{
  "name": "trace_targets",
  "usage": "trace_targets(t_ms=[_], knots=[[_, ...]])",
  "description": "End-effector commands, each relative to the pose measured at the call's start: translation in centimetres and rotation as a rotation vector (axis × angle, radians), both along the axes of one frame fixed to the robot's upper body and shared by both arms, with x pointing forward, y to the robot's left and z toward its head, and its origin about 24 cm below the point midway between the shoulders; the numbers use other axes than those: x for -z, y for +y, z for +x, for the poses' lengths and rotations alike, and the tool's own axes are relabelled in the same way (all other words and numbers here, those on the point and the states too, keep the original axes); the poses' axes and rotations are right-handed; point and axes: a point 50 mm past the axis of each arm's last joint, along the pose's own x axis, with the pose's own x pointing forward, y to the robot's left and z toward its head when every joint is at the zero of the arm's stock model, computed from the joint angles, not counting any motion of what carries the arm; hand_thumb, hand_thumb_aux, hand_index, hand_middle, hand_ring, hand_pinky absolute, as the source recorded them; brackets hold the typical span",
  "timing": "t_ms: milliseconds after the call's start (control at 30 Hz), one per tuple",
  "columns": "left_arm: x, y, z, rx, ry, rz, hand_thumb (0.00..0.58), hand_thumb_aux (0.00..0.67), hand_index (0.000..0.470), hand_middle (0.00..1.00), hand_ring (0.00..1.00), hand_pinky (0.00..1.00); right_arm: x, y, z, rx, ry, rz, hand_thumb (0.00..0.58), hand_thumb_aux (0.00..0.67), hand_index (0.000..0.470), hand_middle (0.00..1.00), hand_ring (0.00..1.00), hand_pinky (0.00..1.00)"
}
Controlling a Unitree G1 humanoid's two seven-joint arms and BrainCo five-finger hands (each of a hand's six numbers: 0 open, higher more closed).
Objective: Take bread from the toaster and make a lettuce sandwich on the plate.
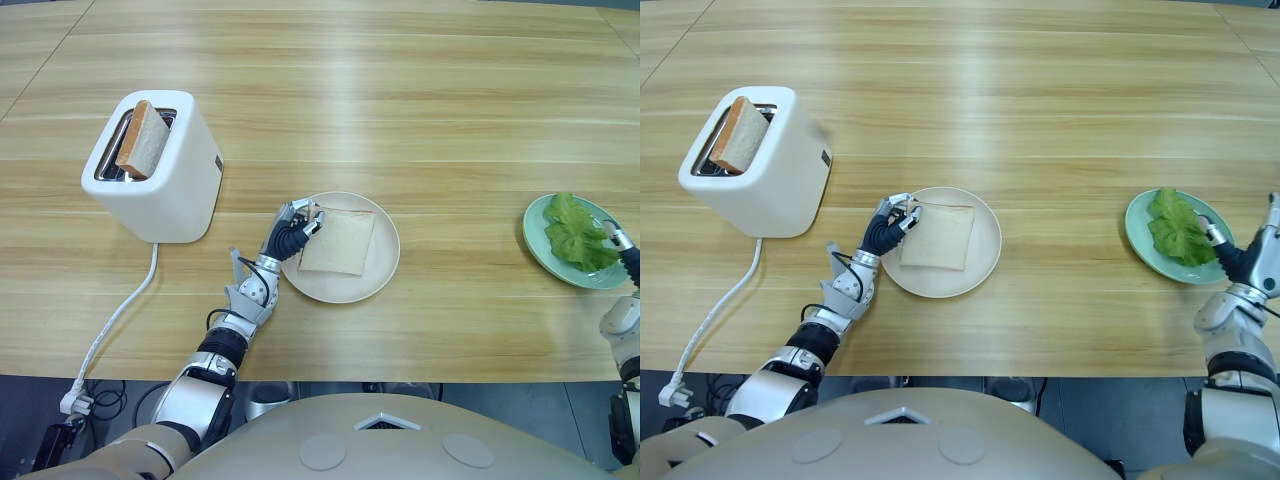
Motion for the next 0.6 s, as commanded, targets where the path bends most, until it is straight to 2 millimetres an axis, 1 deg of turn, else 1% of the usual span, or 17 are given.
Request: trace_targets(t_ms=[33,67,100,133,167,333,467,500,533,567,600], knots=[[1.8,0.2,-1.2,0.033,0.060,0.130,0.580,0.670,0.460,1.00,1.00,1.00,1.9,1.1,0.7,-0.033,0.165,0.016,0.000,0.000,0.000,0.00,0.00,0.00],[1.9,0.4,-1.4,0.031,0.054,0.160,0.580,0.670,0.460,0.81,0.81,0.81,2.2,1.2,0.9,-0.028,0.195,0.027,0.000,0.000,0.000,0.00,0.00,0.00],[2.0,0.5,-1.6,0.030,0.041,0.199,0.550,0.518,0.355,0.57,0.57,0.57,2.4,1.3,1.1,-0.024,0.218,0.037,0.000,0.000,0.000,0.00,0.00,0.00],[2.0,0.7,-1.8,0.021,0.019,0.233,0.023,0.013,0.009,0.00,0.00,0.00,2.5,1.4,1.4,-0.020,0.242,0.046,0.000,0.000,0.000,0.00,0.00,0.00],[1.8,1.0,-1.8,0.006,-0.005,0.263,0.000,0.000,0.000,0.00,0.00,0.00,2.7,1.5,1.6,-0.015,0.276,0.056,0.000,0.000,0.000,0.00,0.00,0.00],[0.2,2.0,-1.9,-0.063,-0.146,0.347,0.000,0.000,0.000,0.00,0.00,0.00,2.8,1.4,2.5,0.024,0.369,0.103,0.000,0.000,0.000,0.00,0.00,0.00],[-1.4,2.3,-2.0,-0.102,-0.239,0.368,0.000,0.000,0.000,0.00,0.00,0.00,3.2,1.4,2.5,0.049,0.402,0.135,0.000,0.000,0.000,0.00,0.00,0.00],[-1.8,2.4,-2.1,-0.112,-0.260,0.373,0.000,0.000,0.000,0.00,0.00,0.00,3.2,1.3,2.4,0.058,0.404,0.140,0.190,0.121,0.083,0.00,0.00,0.00],[-2.2,2.5,-2.1,-0.122,-0.277,0.374,0.000,0.000,0.000,0.00,0.00,0.00,3.3,1.2,2.2,0.067,0.411,0.143,0.445,0.347,0.238,0.00,0.00,0.00],[-2.5,2.7,-2.2,-0.135,-0.293,0.374,0.000,0.000,0.000,0.00,0.00,0.00,3.5,1.1,2.0,0.076,0.421,0.147,0.524,0.462,0.317,0.00,0.00,0.00],[-2.8,2.9,-2.2,-0.146,-0.303,0.373,0.000,0.000,0.000,0.00,0.00,0.00,3.5,1.0,1.8,0.082,0.427,0.149,0.536,0.486,0.334,0.00,0.00,0.00]])
